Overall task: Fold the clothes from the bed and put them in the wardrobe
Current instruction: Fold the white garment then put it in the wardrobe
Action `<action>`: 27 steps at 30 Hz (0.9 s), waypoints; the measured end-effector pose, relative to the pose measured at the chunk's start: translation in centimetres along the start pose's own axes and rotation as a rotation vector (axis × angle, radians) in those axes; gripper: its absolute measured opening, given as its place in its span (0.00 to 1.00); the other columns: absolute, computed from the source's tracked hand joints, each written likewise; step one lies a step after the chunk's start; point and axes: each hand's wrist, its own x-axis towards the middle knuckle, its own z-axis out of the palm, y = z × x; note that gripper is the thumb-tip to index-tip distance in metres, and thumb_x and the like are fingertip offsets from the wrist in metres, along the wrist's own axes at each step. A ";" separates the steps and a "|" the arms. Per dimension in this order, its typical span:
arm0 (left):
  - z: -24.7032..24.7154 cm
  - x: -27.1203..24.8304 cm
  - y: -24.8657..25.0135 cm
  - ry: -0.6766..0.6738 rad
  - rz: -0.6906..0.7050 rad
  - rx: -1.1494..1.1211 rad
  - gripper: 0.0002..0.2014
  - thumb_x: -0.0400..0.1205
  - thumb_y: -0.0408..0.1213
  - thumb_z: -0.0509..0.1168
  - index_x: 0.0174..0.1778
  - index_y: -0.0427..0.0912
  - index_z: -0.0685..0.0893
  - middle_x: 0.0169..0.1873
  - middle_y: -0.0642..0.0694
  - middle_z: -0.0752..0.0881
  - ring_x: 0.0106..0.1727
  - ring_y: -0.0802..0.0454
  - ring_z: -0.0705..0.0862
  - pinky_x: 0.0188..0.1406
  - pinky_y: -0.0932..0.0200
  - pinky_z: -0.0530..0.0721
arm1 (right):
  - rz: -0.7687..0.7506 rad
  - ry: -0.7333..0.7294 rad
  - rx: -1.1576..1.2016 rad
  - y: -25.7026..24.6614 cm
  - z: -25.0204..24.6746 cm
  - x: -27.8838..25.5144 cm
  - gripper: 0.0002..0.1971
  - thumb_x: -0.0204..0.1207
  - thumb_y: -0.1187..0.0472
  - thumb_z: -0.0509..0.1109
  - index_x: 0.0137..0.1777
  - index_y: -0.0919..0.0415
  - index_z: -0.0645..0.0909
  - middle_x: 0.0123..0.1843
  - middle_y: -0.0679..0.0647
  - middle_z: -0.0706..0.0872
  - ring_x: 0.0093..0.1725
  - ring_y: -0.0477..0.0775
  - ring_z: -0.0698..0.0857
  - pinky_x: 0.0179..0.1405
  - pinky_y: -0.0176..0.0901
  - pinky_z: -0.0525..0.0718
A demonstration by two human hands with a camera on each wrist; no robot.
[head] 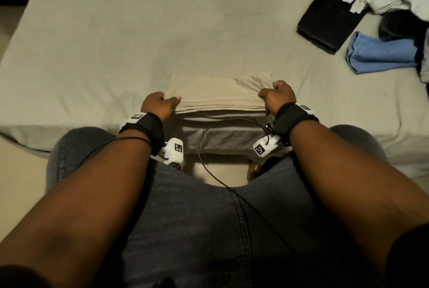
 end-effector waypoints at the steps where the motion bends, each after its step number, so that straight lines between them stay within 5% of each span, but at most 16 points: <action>1: -0.1 -0.4 -0.1 -0.051 -0.025 0.110 0.18 0.75 0.52 0.74 0.32 0.41 0.79 0.35 0.40 0.84 0.47 0.32 0.87 0.40 0.49 0.81 | 0.033 -0.015 -0.039 0.4 -0.2 -0.2 0.24 0.64 0.55 0.73 0.61 0.56 0.78 0.53 0.57 0.87 0.53 0.62 0.88 0.59 0.57 0.88; 3: -0.1 -0.9 0.0 -0.083 -0.092 0.300 0.12 0.70 0.45 0.75 0.41 0.43 0.84 0.42 0.43 0.86 0.52 0.36 0.87 0.43 0.55 0.80 | 0.101 -0.032 -0.127 1.4 -0.3 -0.5 0.33 0.64 0.54 0.68 0.72 0.55 0.73 0.64 0.59 0.86 0.62 0.63 0.86 0.67 0.52 0.84; 4: -0.1 -1.1 0.2 -0.036 -0.069 0.324 0.17 0.68 0.44 0.74 0.51 0.45 0.84 0.49 0.43 0.86 0.56 0.38 0.86 0.49 0.53 0.83 | 0.081 -0.001 -0.185 1.5 -0.3 -0.7 0.36 0.65 0.54 0.67 0.77 0.54 0.70 0.69 0.59 0.82 0.68 0.64 0.82 0.70 0.52 0.81; 6: 0.5 -1.3 1.2 0.118 0.145 0.347 0.27 0.69 0.45 0.71 0.66 0.49 0.79 0.63 0.42 0.83 0.65 0.38 0.82 0.64 0.46 0.82 | -0.083 0.098 -0.323 0.6 0.2 -1.2 0.37 0.69 0.53 0.69 0.82 0.51 0.66 0.79 0.58 0.73 0.77 0.64 0.73 0.76 0.58 0.74; 9: 3.0 -1.7 4.3 0.194 0.580 0.404 0.22 0.76 0.46 0.67 0.66 0.48 0.83 0.64 0.43 0.85 0.67 0.38 0.80 0.66 0.44 0.80 | -0.452 0.086 -0.547 -1.5 2.7 -2.5 0.39 0.74 0.45 0.70 0.85 0.52 0.64 0.87 0.57 0.62 0.85 0.62 0.62 0.80 0.63 0.65; 12: 6.6 -1.9 6.5 0.113 0.807 0.507 0.18 0.79 0.44 0.65 0.62 0.43 0.86 0.62 0.41 0.87 0.68 0.36 0.81 0.66 0.41 0.80 | -0.664 -0.051 -0.765 -1.6 6.7 -3.5 0.46 0.72 0.42 0.69 0.88 0.55 0.57 0.90 0.57 0.55 0.89 0.61 0.54 0.83 0.69 0.58; 16: 9.9 -1.1 4.9 -0.067 0.649 0.698 0.26 0.83 0.45 0.60 0.80 0.51 0.73 0.85 0.41 0.65 0.88 0.33 0.56 0.81 0.34 0.61 | -0.603 -0.183 -0.892 0.8 8.5 -2.5 0.55 0.69 0.36 0.72 0.90 0.55 0.48 0.91 0.55 0.47 0.90 0.59 0.45 0.86 0.69 0.46; 18: 10.2 -0.6 3.6 -0.102 0.615 0.751 0.31 0.84 0.49 0.58 0.85 0.61 0.62 0.89 0.45 0.52 0.89 0.35 0.46 0.85 0.32 0.49 | -0.629 -0.158 -0.896 2.1 8.0 -1.4 0.53 0.69 0.28 0.65 0.90 0.51 0.49 0.91 0.53 0.50 0.90 0.59 0.48 0.86 0.70 0.47; 21: 9.2 0.0 2.0 -0.051 0.527 0.726 0.40 0.80 0.67 0.57 0.87 0.67 0.50 0.90 0.49 0.43 0.89 0.37 0.40 0.84 0.29 0.46 | -0.534 -0.154 -0.919 3.3 6.4 -0.2 0.60 0.60 0.14 0.57 0.89 0.42 0.44 0.91 0.49 0.44 0.90 0.56 0.43 0.84 0.71 0.44; 24: 7.3 0.7 0.7 -0.039 0.295 0.597 0.54 0.68 0.82 0.61 0.87 0.69 0.45 0.90 0.47 0.41 0.89 0.35 0.40 0.84 0.32 0.49 | -0.327 -0.150 -0.792 4.4 4.4 0.7 0.62 0.55 0.10 0.59 0.87 0.34 0.39 0.90 0.42 0.37 0.90 0.51 0.38 0.84 0.69 0.41; 27: 6.2 1.9 0.0 -0.049 0.256 0.422 0.51 0.72 0.79 0.62 0.88 0.62 0.52 0.89 0.42 0.53 0.89 0.37 0.50 0.87 0.38 0.53 | -0.269 -0.116 -0.614 4.7 2.7 1.4 0.58 0.61 0.13 0.59 0.88 0.37 0.43 0.92 0.46 0.47 0.90 0.50 0.47 0.86 0.65 0.51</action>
